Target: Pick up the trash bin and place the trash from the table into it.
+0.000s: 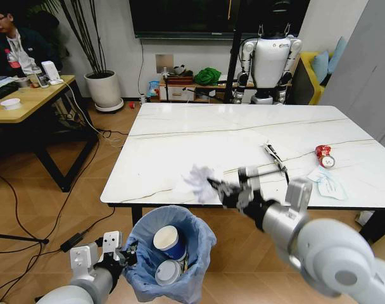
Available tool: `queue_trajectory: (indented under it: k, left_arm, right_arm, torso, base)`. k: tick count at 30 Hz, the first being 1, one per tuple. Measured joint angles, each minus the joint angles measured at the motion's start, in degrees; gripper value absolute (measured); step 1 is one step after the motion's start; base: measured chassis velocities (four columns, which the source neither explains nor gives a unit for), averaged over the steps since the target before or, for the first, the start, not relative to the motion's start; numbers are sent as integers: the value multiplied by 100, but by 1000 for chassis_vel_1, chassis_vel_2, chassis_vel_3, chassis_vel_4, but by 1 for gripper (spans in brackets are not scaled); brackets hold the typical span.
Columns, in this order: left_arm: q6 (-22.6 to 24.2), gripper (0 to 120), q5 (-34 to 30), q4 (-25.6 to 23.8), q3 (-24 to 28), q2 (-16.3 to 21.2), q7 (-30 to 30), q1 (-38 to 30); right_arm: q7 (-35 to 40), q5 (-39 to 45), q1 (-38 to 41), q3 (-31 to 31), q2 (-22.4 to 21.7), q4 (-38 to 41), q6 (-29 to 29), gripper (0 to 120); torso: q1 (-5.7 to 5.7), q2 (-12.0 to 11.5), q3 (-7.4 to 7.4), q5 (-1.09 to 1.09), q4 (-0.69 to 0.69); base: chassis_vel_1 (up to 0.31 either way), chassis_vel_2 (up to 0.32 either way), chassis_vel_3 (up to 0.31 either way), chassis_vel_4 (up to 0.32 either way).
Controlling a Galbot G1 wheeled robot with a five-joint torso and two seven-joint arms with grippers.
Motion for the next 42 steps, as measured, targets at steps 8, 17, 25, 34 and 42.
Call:
queue_trajectory:
  k: [8, 17, 25, 34, 42]
  left_arm:
    - [0, 0, -31, 0, -103, -6, -35, 131]
    - [0, 0, -3, 0, -13, 51, -6, 1]
    - [0, 0, -105, 0, -17, 222, 65, -211]
    - [0, 0, -120, 0, 95, 200, 67, -302]
    - [0, 0, 52, 0, 279, 80, 67, -336]
  right_arm:
    - [-364, -124, -38, -27, 7, -32, 54, 0]
    - [-1212, -131, 561, -124, -225, -46, 210, 0]
    - [-2413, -602, 748, -408, -506, -50, 164, 0]
    - [-2565, -1475, 702, -905, -696, -56, -38, 0]
    - [-2417, -1671, 635, -1235, -788, -57, -234, 5]
  torso:
    - [0, 0, 0, -2, 4]
    - [1, 0, 1, -3, 3]
    - [1, 0, 1, -1, 2]
    - [1, 0, 1, -2, 1]
    - [1, 0, 1, -1, 2]
  base:
    - [0, 0, 0, 0]
    - [0, 0, 0, 0]
    - [0, 0, 0, 0]
    - [0, 0, 0, 0]
    - [0, 0, 0, 0]
